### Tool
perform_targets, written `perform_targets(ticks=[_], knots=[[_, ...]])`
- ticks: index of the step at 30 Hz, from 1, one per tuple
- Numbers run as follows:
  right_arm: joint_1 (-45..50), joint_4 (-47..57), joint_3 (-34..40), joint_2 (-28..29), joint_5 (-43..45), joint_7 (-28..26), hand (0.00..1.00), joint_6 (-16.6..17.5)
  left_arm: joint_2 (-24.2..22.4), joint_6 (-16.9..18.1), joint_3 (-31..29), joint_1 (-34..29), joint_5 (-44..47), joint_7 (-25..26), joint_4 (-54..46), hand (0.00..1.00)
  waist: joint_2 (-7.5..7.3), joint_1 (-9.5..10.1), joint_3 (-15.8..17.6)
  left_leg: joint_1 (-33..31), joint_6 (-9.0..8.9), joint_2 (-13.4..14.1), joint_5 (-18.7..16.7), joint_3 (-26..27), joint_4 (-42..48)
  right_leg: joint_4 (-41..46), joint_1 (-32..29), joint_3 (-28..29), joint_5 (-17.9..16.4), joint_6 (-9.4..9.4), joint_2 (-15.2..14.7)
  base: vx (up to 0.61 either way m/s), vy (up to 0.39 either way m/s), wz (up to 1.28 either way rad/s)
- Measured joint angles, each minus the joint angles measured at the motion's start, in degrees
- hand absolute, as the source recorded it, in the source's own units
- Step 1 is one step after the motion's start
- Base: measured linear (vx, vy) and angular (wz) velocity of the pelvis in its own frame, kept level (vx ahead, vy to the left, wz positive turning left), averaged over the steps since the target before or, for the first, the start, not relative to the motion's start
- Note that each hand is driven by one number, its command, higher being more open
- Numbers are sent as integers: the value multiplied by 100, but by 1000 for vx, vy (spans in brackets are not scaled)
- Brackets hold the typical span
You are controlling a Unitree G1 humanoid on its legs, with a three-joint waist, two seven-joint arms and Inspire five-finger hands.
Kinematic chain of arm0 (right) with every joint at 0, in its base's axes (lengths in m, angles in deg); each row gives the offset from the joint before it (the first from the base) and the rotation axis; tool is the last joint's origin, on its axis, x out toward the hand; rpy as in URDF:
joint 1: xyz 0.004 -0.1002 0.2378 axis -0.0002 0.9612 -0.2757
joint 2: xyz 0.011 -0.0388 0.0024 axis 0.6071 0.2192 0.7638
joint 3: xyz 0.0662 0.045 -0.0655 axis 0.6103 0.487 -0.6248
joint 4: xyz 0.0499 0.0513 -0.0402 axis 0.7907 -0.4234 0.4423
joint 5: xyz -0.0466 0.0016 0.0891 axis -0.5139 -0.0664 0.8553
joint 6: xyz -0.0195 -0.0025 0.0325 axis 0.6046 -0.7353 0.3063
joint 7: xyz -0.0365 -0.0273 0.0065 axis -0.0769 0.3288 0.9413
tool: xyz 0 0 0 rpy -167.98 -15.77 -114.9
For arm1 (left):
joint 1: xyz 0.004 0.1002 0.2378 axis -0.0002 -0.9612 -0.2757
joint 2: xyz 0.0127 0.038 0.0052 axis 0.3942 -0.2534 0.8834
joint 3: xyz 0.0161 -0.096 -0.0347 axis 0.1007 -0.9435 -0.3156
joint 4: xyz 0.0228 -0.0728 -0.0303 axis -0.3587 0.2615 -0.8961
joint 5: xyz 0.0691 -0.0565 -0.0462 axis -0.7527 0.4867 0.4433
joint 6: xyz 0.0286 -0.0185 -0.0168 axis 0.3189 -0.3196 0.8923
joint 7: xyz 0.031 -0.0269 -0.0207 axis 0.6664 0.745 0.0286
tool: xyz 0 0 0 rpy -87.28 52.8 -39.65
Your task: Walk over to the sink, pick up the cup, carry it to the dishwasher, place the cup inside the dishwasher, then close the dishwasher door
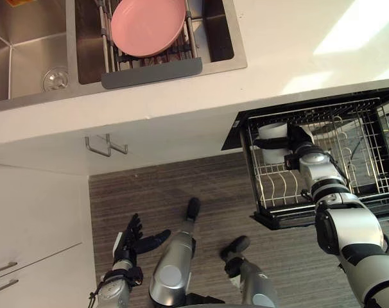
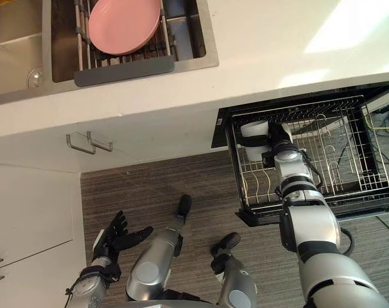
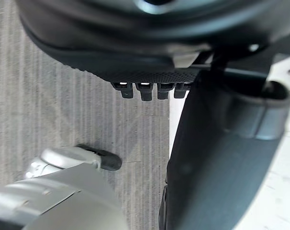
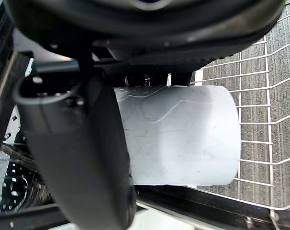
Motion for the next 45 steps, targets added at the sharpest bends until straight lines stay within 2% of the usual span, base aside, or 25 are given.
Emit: perform_targets(ticks=[7,17,19,22,25,26,27,31,34,37,43,45], knots=[[-150,-101,32,-126,113,-39,100,-26,-45,-14,183,0,35,43,-2,100,26,16,46,81,2,13,20,24,-39,16,35,38,-30,44,8,17,-35,-3],[-149,36,28,-228,1258,-638,100,37,-150,-174,174,-2,-92,214,116,100,12,6,37,739,-53,93,12,168,-304,-143,548,159,-76,68,124,6,-37,-7],[268,569,-14,-206,1566,-671,100,144,-177,-170,139,-6,-122,296,271,100,-97,-15,-42,804,-96,123,-18,204,-304,-293,642,199,-19,77,197,47,-61,-10],[1226,1696,-13,-21,2105,-775,100,249,-199,-163,-139,-26,-187,417,491,100,-272,-197,-184,853,-131,137,-44,221,-304,-415,732,209,8,98,244,60,-40,-3],[2936,3678,209,813,2597,-760,100,503,-339,-149,-719,-224,-308,541,769,100,-461,-576,-438,1084,-171,137,-118,372,-305,-448,872,421,26,122,231,58,-15,-29],[3254,4012,239,984,2598,-750,100,586,-383,-135,-835,-265,-307,536,848,100,-477,-633,-538,1112,-167,144,-145,430,-305,-451,873,475,27,124,232,19,0,-49],[3974,4639,260,1375,2604,-751,100,792,-462,-129,-1070,-385,-288,532,994,100,-514,-764,-765,1228,-179,156,-209,590,-307,-456,889,652,28,127,233,12,2,-52],[5432,5704,394,2099,2561,-832,100,1234,-598,-75,-1474,-530,-235,538,1407,100,-518,-1060,-1215,1531,-233,188,-335,896,-341,-557,1020,979,6,128,279,-43,8,-45],[5879,6073,324,2217,2483,-927,100,1314,-655,-59,-1632,-627,-254,575,1525,100,-507,-1223,-1462,1592,-236,249,-348,1022,-345,-641,1046,1154,11,87,352,-85,-5,-30],[6013,6299,216,2226,2461,-1077,100,1368,-673,-58,-1641,-707,-257,727,1565,100,-491,-1269,-1610,1669,-217,290,-361,1142,-345,-671,1065,1319,11,86,399,-35,-11,-20],[6041,6830,-64,2282,2521,-1408,100,1537,-787,-47,-1741,-886,-334,964,1545,100,-454,-1226,-1840,1700,-225,259,-388,1133,-338,-822,1173,1405,161,70,406,39,-4,2],[6017,7121,-97,2303,2567,-1432,100,1636,-923,-39,-1893,-972,-334,919,1394,100,-425,-1178,-1910,1499,-185,228,-360,943,-210,-979,1245,1159,265,77,422,72,-22,45]])
